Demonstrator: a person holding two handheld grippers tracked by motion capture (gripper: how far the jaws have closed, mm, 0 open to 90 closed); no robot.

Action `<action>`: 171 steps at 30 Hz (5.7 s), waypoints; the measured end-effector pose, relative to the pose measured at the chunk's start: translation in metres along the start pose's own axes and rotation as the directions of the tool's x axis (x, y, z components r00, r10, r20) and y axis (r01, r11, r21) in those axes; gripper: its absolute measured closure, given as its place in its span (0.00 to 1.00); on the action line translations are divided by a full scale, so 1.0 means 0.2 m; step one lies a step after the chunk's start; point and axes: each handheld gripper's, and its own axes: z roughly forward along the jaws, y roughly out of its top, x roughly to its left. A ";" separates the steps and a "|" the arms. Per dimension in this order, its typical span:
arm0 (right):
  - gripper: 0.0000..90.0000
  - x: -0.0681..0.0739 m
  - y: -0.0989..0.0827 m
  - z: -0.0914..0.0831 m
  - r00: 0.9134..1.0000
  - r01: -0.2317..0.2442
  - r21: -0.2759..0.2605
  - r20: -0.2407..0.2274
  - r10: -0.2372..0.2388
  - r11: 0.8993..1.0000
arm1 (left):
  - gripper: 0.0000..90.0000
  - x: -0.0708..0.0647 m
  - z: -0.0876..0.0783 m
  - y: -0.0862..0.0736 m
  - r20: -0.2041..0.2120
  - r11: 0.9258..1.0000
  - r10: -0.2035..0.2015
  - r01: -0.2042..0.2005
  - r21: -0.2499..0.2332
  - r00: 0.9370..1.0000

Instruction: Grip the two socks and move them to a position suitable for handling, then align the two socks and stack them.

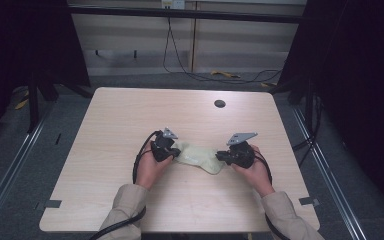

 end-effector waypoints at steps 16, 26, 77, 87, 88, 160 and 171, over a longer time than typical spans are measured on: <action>0.97 0.02 -0.02 -0.05 0.998 -0.041 0.023 -0.043 0.042 0.999 | 0.96 -0.02 0.00 0.00 0.004 1.000 0.008 -0.008 -0.002 1.000; 0.97 0.01 -0.02 -0.05 0.999 -0.036 0.014 -0.030 0.036 0.999 | 0.96 -0.02 -0.01 0.01 0.011 1.000 0.005 -0.005 -0.016 1.000; 0.84 0.04 -0.09 0.00 0.998 -0.019 0.006 0.052 0.019 1.000 | 0.95 0.03 -0.10 -0.07 -0.055 0.998 0.007 -0.010 -0.055 0.998; 0.83 0.04 -0.10 0.00 0.999 -0.028 -0.002 0.045 0.028 1.000 | 1.00 0.03 0.00 -0.05 -0.030 1.000 -0.010 0.010 -0.008 0.999; 0.83 0.04 -0.10 0.00 0.999 -0.028 -0.002 0.045 0.028 1.000 | 1.00 0.03 0.00 -0.04 -0.021 1.000 -0.004 0.004 0.007 1.000; 0.98 0.19 -0.15 -0.08 0.997 -0.005 -0.076 0.081 0.011 0.997 | 0.61 0.00 -0.03 -0.12 -0.061 0.998 -0.059 0.058 -0.020 0.996; 0.97 0.19 -0.16 -0.07 0.997 -0.007 -0.069 0.080 0.013 0.998 | 0.87 -0.03 -0.04 -0.11 -0.023 0.999 -0.048 0.048 0.012 0.999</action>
